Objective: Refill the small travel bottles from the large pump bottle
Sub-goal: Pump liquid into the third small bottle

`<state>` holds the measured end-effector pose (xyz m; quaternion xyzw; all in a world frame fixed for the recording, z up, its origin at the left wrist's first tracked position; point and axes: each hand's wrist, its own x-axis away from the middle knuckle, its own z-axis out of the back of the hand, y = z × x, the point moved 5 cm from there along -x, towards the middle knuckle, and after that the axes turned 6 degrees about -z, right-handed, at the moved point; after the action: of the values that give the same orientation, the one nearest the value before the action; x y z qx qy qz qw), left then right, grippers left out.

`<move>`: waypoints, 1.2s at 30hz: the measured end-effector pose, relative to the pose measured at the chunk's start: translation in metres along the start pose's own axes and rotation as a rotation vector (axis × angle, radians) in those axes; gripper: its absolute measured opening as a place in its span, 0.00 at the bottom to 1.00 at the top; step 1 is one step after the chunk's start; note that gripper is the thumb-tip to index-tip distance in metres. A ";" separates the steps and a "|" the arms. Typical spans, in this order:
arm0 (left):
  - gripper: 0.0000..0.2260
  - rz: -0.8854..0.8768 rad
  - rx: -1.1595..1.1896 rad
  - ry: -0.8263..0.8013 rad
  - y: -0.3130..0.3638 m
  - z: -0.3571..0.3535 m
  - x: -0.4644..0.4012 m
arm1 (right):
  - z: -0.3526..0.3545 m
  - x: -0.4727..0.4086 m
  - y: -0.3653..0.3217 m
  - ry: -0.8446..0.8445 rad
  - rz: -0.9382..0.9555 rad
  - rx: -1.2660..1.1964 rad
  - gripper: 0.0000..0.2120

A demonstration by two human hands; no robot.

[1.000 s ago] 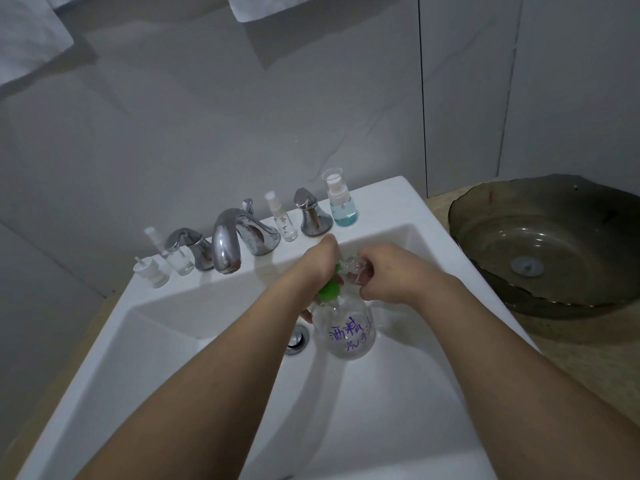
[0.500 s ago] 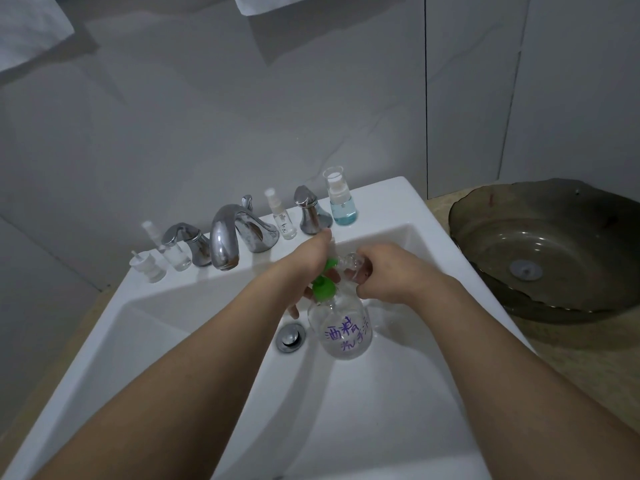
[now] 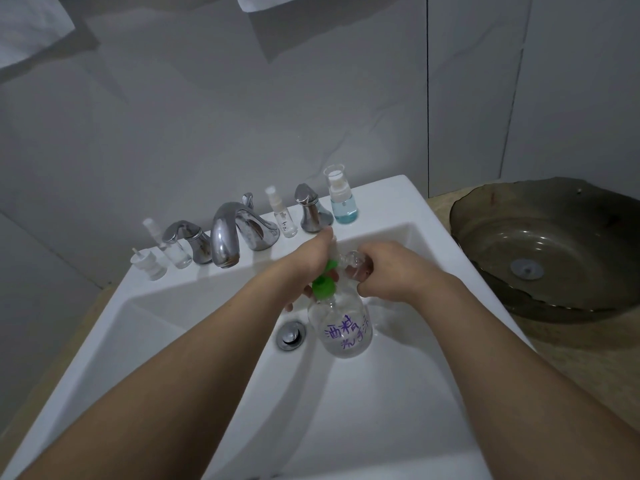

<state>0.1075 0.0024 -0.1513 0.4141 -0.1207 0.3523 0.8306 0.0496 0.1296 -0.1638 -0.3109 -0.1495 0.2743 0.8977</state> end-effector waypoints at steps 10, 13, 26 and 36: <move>0.31 0.003 0.055 -0.046 0.002 0.004 -0.001 | -0.001 -0.002 0.001 -0.007 0.001 -0.028 0.07; 0.32 0.014 0.052 -0.055 0.001 0.003 -0.002 | -0.001 -0.001 0.001 -0.008 0.002 -0.030 0.07; 0.27 0.015 0.079 0.011 0.000 -0.006 -0.006 | -0.003 -0.002 0.002 -0.015 0.006 -0.006 0.09; 0.27 0.015 0.070 -0.012 0.000 -0.006 0.001 | -0.001 0.003 -0.001 -0.035 -0.015 0.020 0.12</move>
<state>0.1071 0.0075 -0.1547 0.4440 -0.1165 0.3598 0.8123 0.0526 0.1307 -0.1636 -0.2962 -0.1647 0.2744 0.8999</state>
